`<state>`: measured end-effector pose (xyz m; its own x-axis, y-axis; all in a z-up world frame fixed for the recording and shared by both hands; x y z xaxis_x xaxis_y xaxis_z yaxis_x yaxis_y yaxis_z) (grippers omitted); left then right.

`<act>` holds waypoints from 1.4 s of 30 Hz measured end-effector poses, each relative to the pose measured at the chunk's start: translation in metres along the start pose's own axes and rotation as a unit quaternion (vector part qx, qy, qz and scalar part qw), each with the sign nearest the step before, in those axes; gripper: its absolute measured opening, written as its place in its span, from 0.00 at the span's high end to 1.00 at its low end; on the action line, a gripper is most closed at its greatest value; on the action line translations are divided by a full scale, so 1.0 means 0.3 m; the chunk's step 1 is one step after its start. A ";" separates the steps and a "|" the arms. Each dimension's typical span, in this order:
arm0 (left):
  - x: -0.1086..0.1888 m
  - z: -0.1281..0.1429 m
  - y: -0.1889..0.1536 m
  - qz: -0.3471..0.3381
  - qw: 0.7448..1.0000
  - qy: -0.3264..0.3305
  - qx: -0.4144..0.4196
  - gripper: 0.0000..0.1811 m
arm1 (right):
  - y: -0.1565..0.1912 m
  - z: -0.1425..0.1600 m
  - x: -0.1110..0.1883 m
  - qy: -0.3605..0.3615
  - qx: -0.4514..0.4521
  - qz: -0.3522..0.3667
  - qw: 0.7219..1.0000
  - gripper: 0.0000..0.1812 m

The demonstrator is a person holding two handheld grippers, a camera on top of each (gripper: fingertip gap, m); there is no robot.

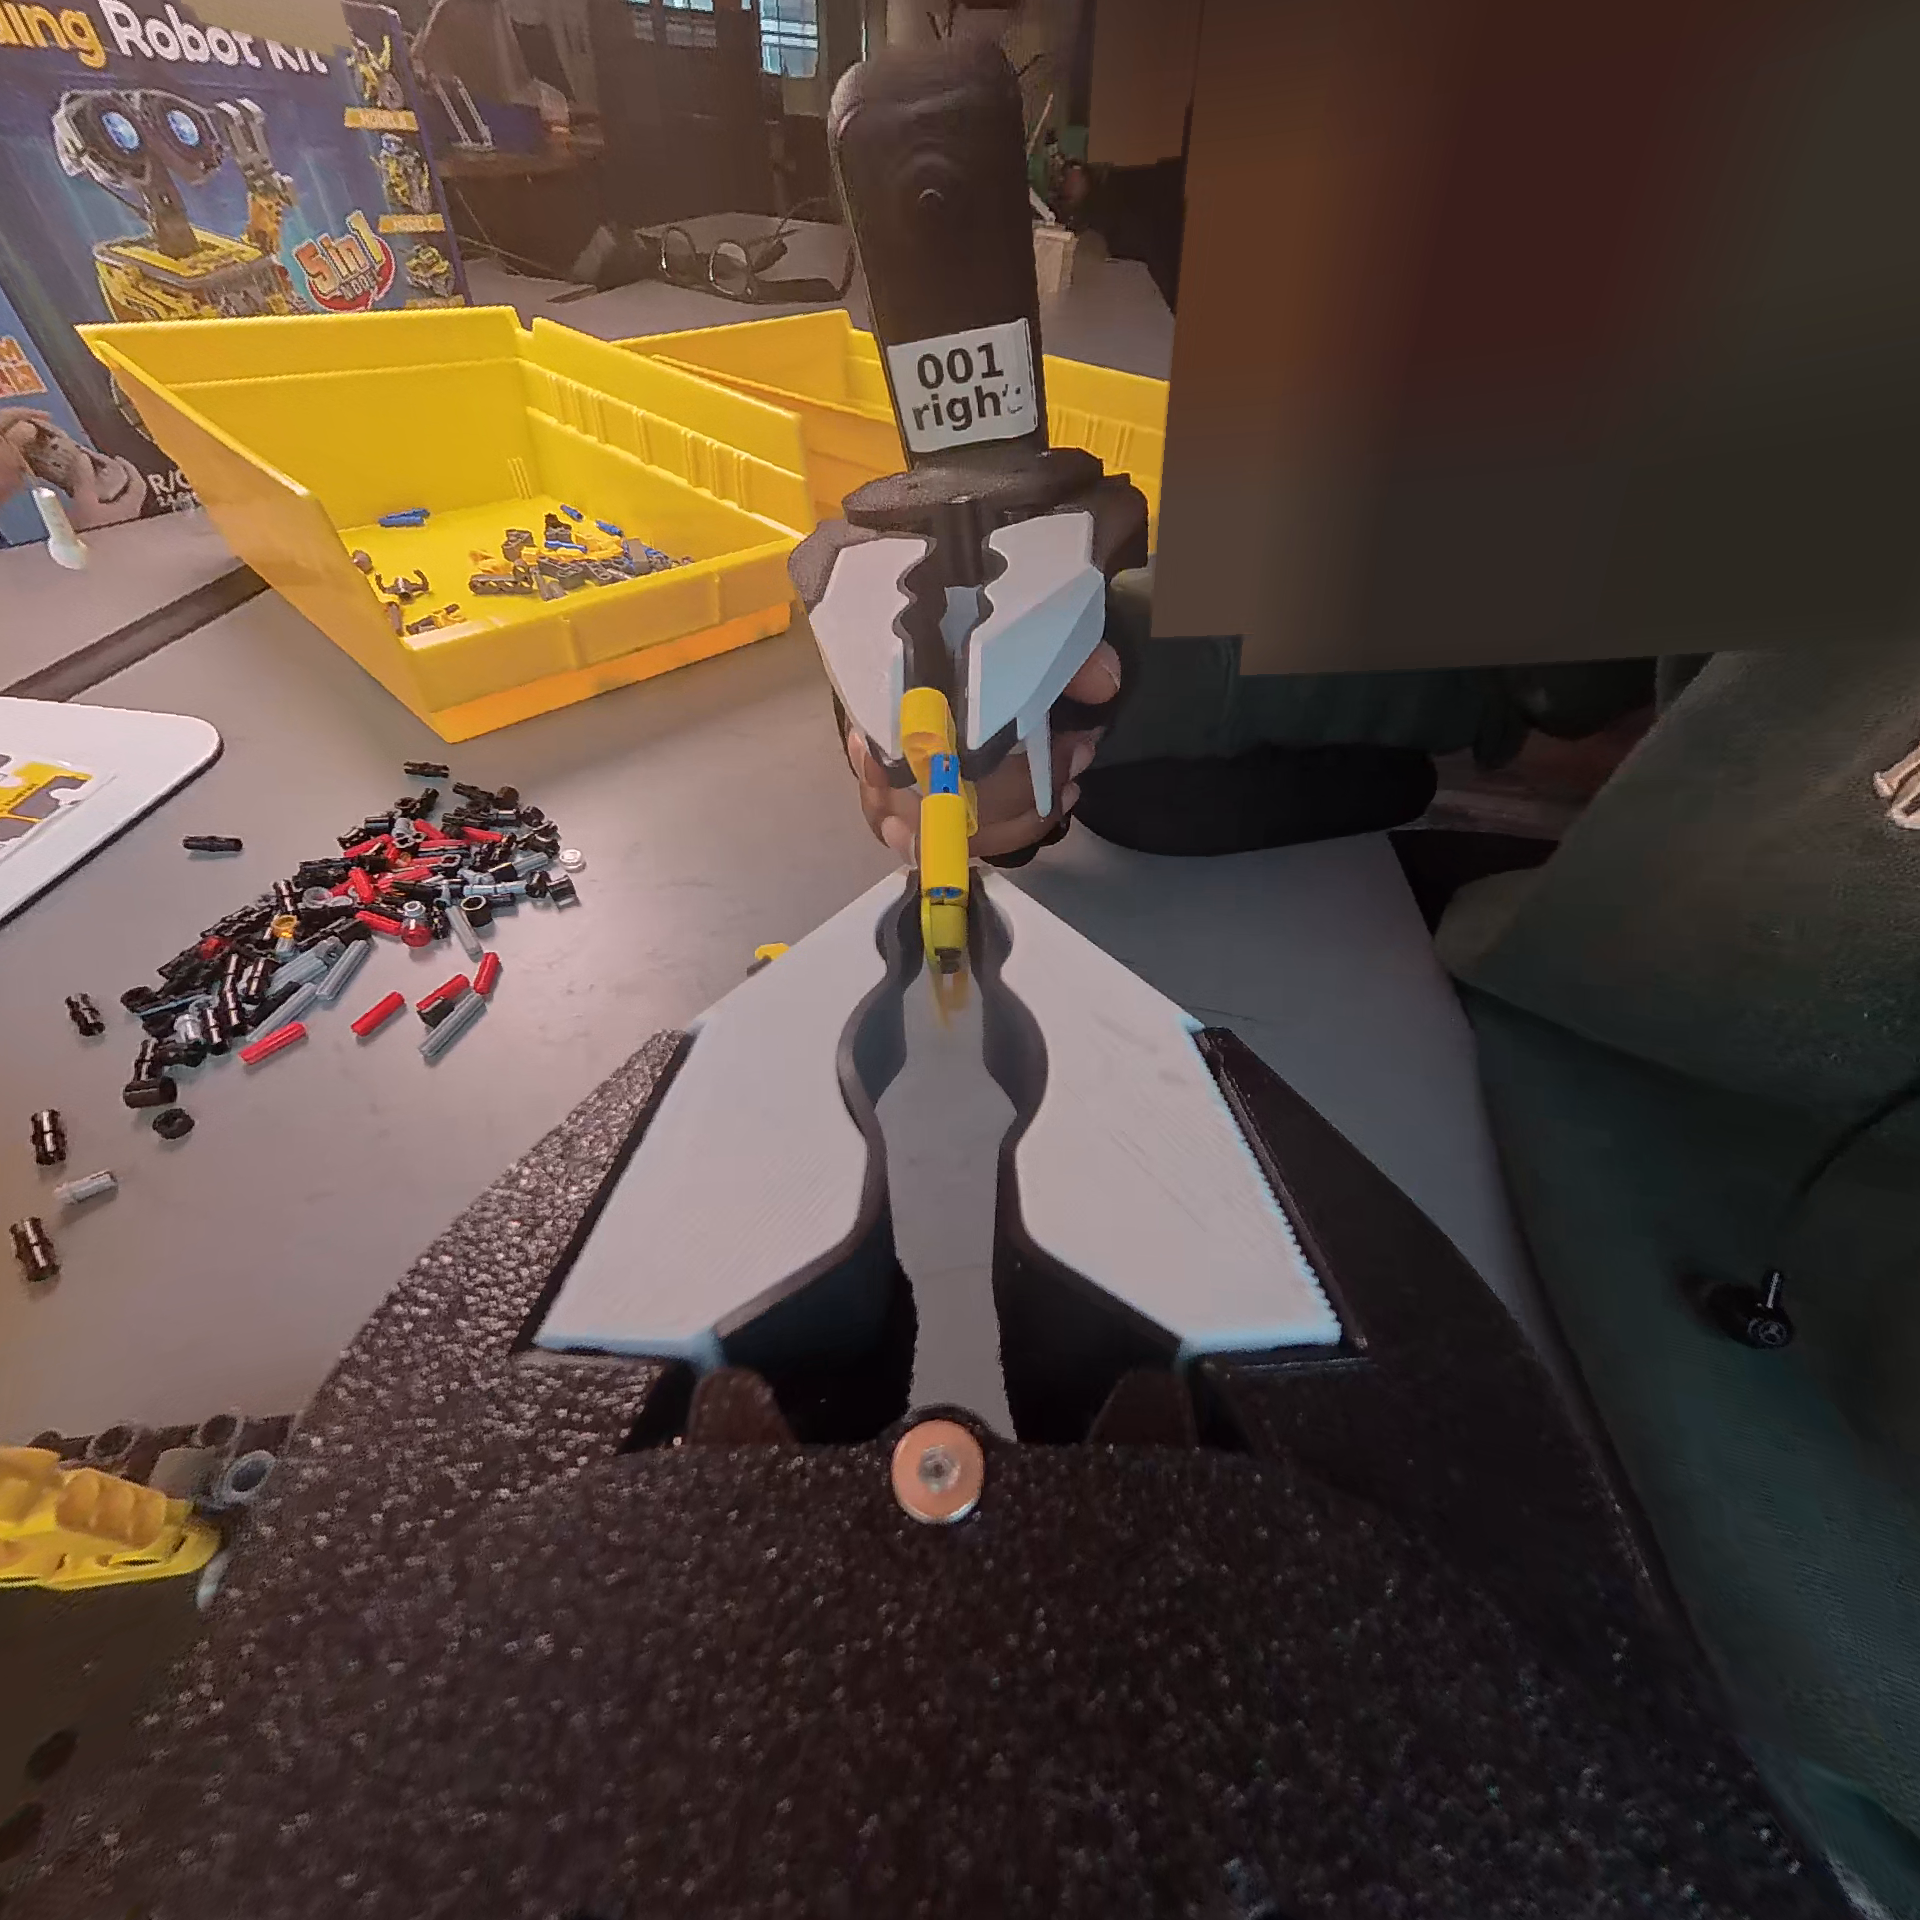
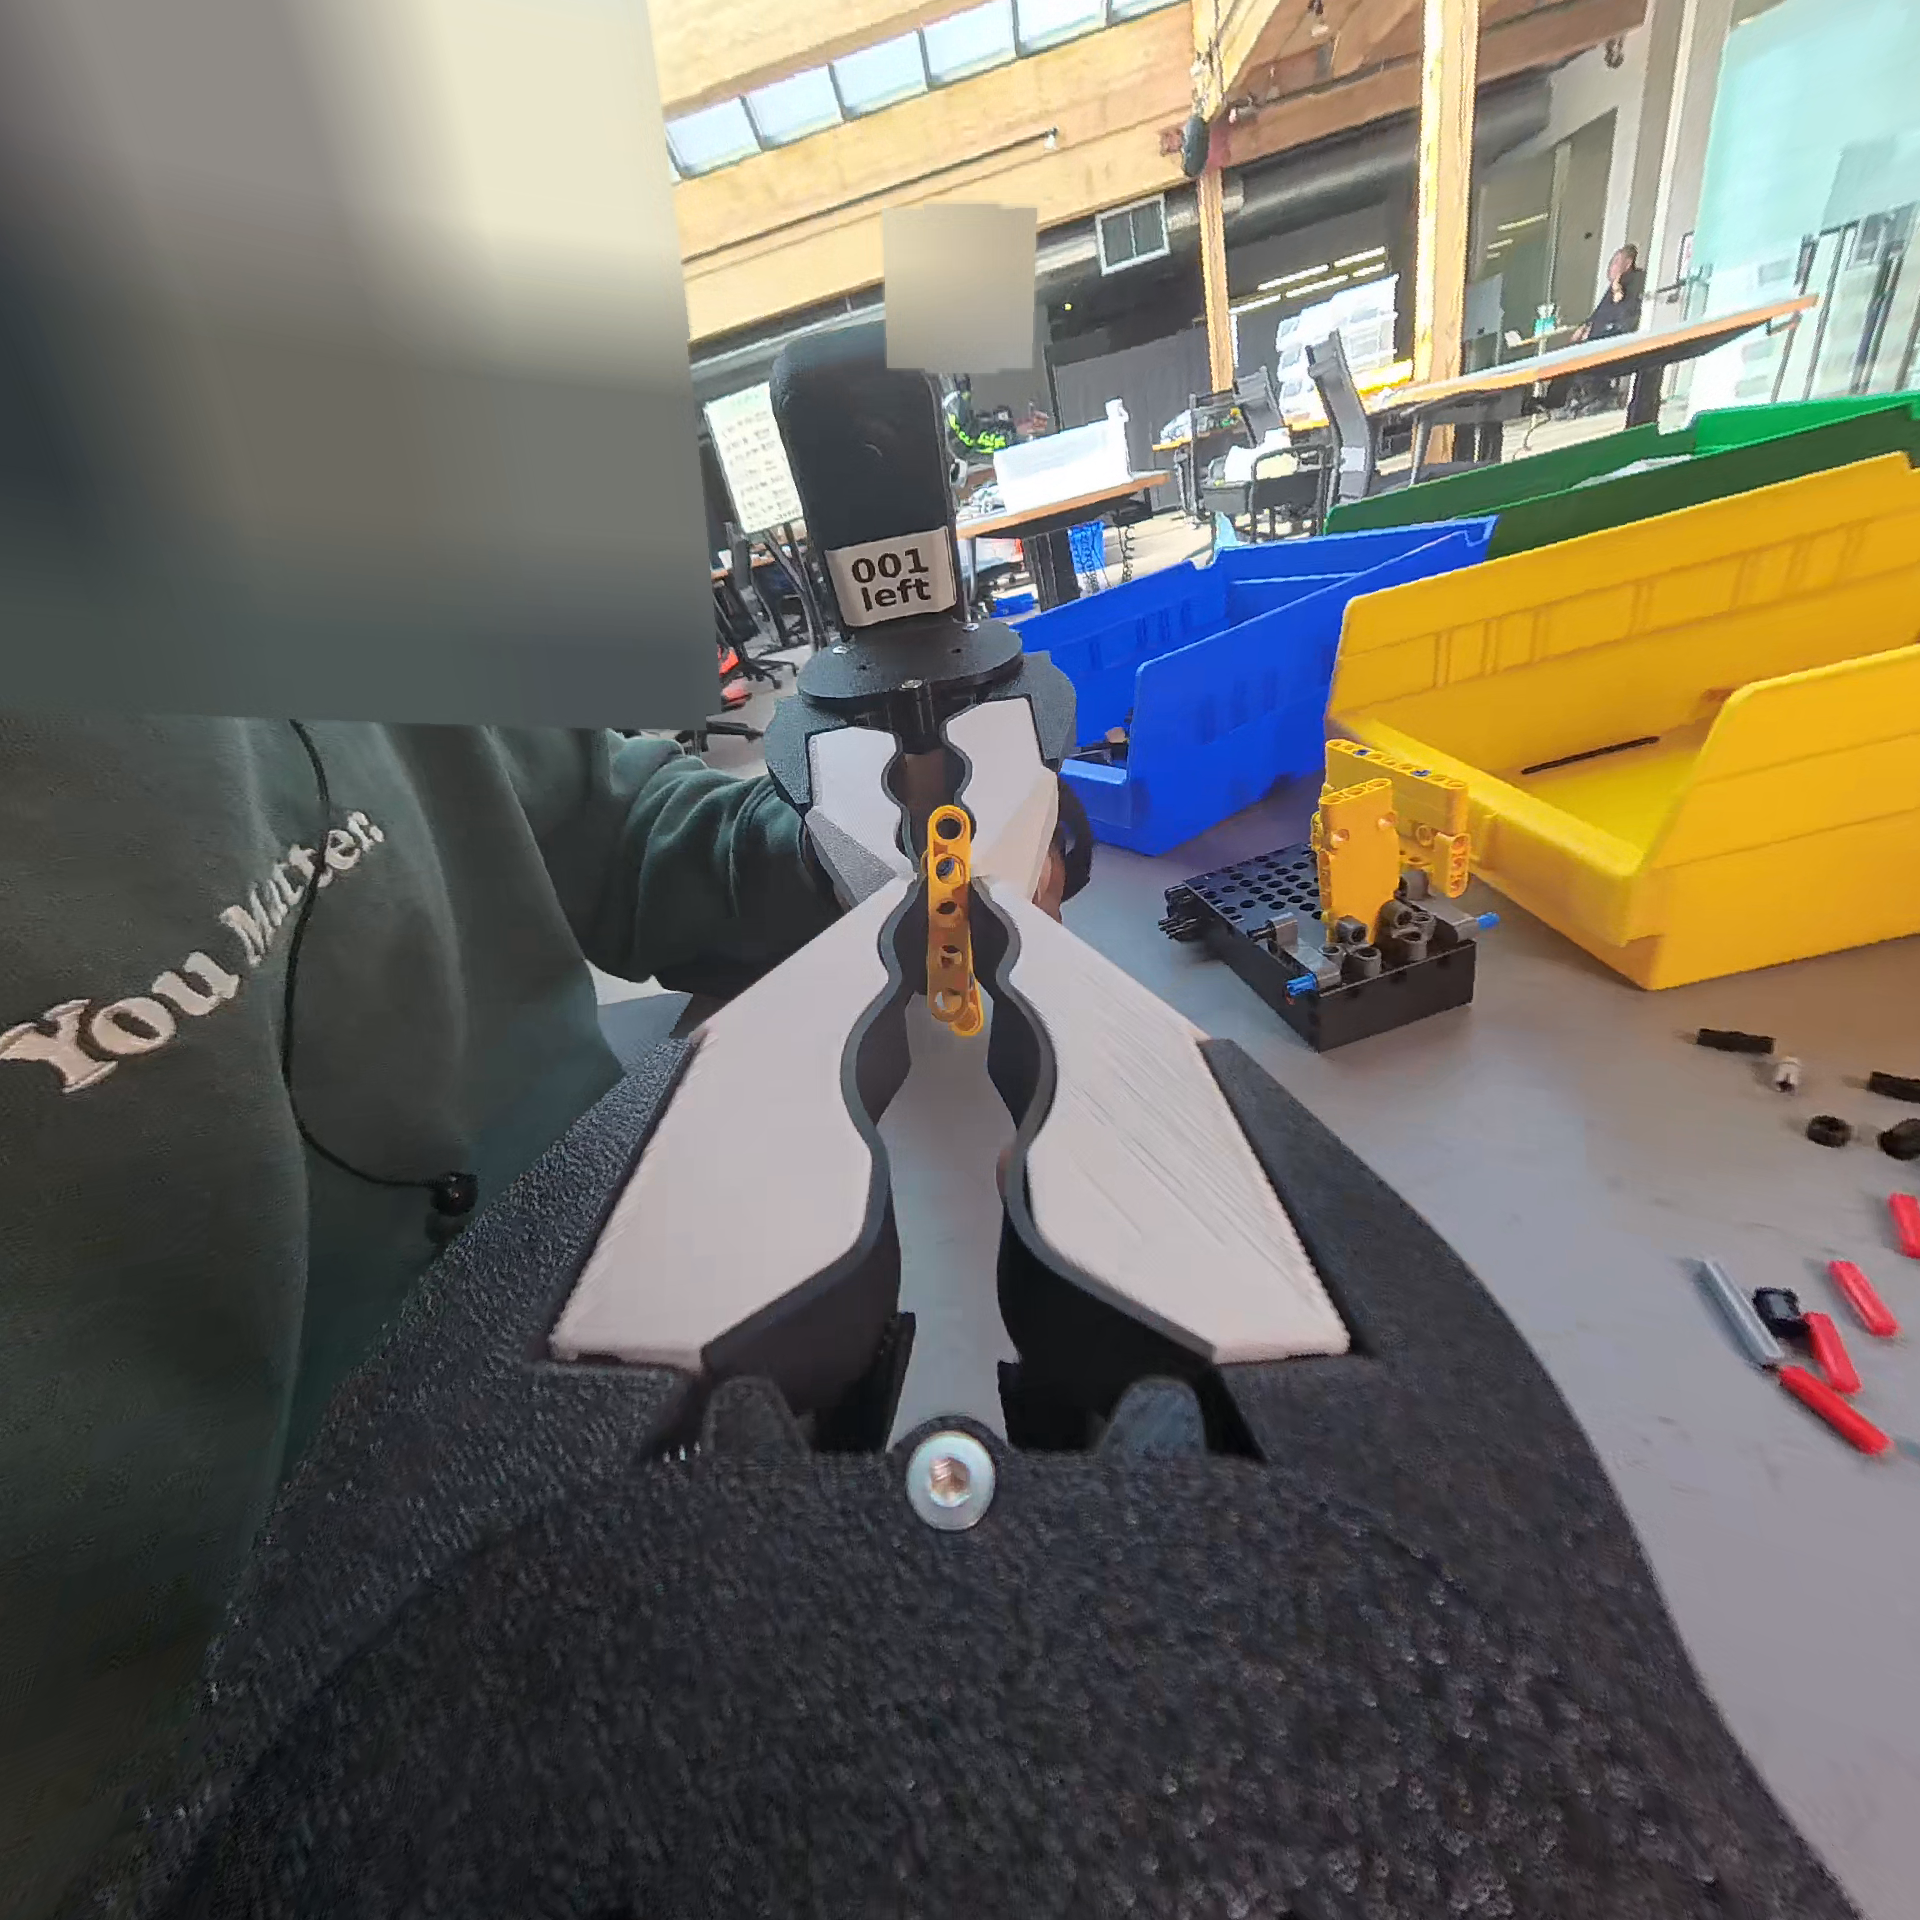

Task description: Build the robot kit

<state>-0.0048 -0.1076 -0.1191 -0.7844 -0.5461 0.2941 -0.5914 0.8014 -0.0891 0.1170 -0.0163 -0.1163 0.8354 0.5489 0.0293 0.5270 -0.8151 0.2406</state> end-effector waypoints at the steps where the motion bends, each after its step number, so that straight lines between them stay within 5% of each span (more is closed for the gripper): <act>1: 0.000 0.001 0.002 0.006 1.000 -0.003 0.012 0.97 | -0.002 0.000 0.000 -0.001 -0.007 -0.003 1.000 0.96; 17: -0.011 0.045 0.064 0.094 0.969 -0.023 0.228 0.97 | -0.075 0.042 -0.002 0.016 -0.203 -0.039 0.978 0.96; 25: -0.028 0.096 0.088 0.152 0.918 -0.027 0.365 0.97 | -0.106 0.080 -0.009 0.039 -0.289 -0.045 0.956 0.96; 33: -0.056 0.135 0.087 0.171 0.898 -0.001 0.406 0.97 | -0.117 0.110 -0.017 0.084 -0.325 -0.042 0.941 0.97; 42: -0.071 0.147 0.102 0.160 0.913 0.058 0.370 0.97 | -0.128 0.137 -0.013 0.117 -0.329 -0.037 0.936 0.97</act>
<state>-0.0145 -0.0822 -0.1699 -0.9398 -0.2481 0.2350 -0.3327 0.5075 -0.7948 0.0999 0.0054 -0.1655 0.7031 0.6873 0.1825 0.3076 -0.5253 0.7934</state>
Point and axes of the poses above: each gripper's, where its closed fingertips meet, x back along the fingers, z out of its underside, y = z × x across the jaws, the point moved 8 cm from there along x, back along the fingers, and after that the axes turned 5 degrees about y, right-handed, at the moved point
